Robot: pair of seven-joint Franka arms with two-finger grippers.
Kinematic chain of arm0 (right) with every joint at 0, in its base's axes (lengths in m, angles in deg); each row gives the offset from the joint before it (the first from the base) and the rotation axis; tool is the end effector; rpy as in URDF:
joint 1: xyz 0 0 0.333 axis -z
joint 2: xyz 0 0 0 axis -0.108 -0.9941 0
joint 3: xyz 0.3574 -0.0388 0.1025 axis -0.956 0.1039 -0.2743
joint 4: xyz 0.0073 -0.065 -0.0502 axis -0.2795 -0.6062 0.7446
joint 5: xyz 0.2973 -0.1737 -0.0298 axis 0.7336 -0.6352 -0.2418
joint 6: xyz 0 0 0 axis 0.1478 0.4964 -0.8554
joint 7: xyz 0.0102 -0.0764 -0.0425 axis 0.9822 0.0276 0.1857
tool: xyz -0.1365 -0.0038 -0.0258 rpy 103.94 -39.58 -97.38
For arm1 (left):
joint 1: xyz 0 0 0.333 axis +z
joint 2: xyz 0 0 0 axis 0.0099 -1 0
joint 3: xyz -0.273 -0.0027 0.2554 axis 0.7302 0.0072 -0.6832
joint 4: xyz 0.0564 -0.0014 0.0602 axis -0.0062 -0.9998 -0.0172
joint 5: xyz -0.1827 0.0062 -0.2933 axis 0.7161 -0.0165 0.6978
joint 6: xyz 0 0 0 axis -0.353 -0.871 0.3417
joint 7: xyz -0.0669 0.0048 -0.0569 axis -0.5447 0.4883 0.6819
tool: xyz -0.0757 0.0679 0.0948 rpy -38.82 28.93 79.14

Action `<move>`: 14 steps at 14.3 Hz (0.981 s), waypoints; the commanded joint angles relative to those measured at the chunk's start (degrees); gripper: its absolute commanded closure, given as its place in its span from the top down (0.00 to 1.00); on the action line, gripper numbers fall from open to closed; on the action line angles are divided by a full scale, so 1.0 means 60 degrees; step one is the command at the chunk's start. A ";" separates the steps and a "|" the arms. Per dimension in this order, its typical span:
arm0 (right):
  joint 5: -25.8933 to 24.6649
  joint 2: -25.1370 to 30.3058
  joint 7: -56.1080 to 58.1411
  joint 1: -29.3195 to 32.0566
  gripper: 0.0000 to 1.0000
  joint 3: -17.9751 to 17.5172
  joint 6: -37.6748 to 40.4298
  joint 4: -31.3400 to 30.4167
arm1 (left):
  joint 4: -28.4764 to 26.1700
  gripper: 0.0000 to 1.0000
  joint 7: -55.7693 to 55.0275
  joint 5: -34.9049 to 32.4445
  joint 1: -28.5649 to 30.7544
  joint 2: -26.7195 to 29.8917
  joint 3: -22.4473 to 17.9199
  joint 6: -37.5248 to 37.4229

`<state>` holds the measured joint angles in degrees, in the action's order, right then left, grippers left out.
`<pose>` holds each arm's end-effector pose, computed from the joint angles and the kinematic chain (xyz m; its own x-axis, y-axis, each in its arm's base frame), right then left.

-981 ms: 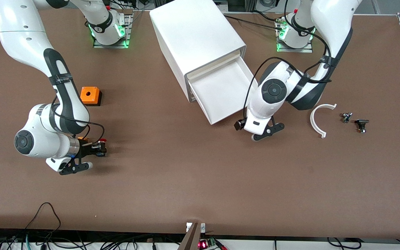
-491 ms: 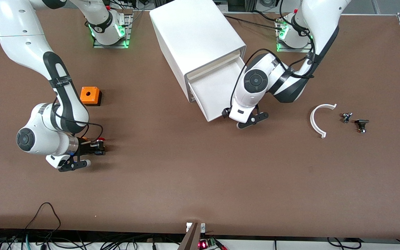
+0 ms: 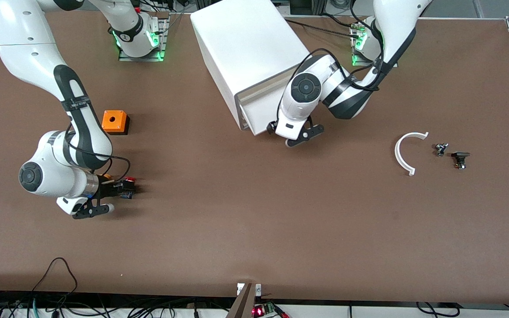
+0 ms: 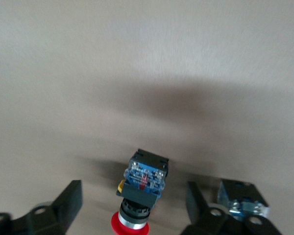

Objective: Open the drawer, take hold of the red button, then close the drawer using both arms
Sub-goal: 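Set the red button beside the yellow button with the right gripper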

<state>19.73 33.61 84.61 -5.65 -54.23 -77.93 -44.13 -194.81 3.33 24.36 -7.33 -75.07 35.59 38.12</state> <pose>0.6946 0.0362 0.2684 0.9778 0.2080 -0.0256 0.2015 -0.9668 -0.1574 0.4645 -0.3832 0.3379 0.8525 0.4678 -0.2332 0.4730 -0.8803 -0.0368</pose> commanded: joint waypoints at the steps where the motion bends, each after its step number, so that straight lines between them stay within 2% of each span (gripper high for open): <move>1: -0.0660 0.0708 -0.0107 -0.0136 0.99 -0.0106 0.0677 0.0333 | -0.0154 1.00 -0.0117 0.0377 0.0161 0.0169 0.0418 -0.0117; 7: -0.0778 0.2260 -0.0736 -0.0224 0.99 -0.0091 0.2200 0.0304 | -0.0169 1.00 -0.0147 0.0829 0.0220 0.0139 0.0829 -0.0381; 10: -0.1377 0.3168 -0.2125 -0.0282 0.99 -0.0164 0.3196 0.0260 | -0.0169 1.00 -0.0088 0.0992 0.0044 0.0052 0.0830 -0.0381; 14: -0.1570 0.4077 -0.2392 -0.0444 0.99 -0.0194 0.4325 0.0172 | -0.0169 1.00 -0.0103 0.0992 0.0059 0.0022 0.0976 -0.0381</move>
<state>11.47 54.66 71.95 -7.97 -55.18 -54.16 -41.12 -195.55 2.67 28.72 -7.30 -75.18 40.46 36.41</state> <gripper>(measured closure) 0.004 0.000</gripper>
